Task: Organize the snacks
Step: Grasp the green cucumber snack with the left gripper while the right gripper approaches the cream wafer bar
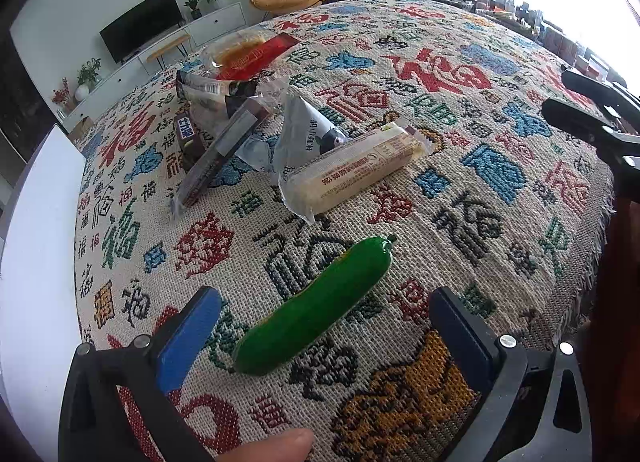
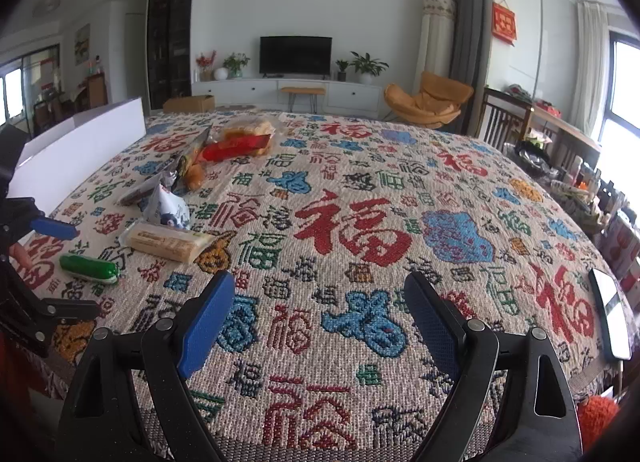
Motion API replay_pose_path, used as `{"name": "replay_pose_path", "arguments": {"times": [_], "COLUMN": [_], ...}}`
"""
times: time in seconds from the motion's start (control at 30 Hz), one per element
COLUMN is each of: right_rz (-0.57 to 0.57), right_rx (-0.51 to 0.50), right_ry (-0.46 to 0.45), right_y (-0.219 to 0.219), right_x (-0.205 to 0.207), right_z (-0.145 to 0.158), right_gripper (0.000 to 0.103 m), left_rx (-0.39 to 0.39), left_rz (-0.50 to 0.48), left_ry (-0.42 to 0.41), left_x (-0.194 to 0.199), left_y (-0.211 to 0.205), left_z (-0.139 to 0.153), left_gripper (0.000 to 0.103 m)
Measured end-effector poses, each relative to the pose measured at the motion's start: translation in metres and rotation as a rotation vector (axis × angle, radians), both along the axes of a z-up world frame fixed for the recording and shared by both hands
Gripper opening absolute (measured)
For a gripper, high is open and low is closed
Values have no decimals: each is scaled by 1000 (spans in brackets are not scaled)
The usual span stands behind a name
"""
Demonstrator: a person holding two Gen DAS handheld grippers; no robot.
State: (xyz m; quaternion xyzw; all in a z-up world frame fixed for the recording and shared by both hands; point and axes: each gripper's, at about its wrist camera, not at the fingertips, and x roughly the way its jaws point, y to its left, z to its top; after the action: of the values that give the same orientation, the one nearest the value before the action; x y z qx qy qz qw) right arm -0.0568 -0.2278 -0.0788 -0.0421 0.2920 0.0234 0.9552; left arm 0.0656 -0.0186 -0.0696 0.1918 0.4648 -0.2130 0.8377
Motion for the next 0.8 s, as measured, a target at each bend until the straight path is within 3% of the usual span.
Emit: {"name": "replay_pose_path", "arguments": {"times": [0.3, 0.53, 0.8], "right_rz": [-7, -7, -10], "right_rx": [11, 18, 20], "right_ry": [1, -2, -3], "right_y": [-3, -4, -5], "right_x": [1, 2, 1], "right_z": [1, 1, 3], "right_gripper": [89, 89, 89], "left_rx": [-108, -102, -27], "left_rz": [93, 71, 22], "left_ry": [78, 82, 161], "left_x": [27, 30, 34], "left_y": [14, 13, 9], "left_z": [-10, -11, -7], "left_gripper": [103, 103, 103]}}
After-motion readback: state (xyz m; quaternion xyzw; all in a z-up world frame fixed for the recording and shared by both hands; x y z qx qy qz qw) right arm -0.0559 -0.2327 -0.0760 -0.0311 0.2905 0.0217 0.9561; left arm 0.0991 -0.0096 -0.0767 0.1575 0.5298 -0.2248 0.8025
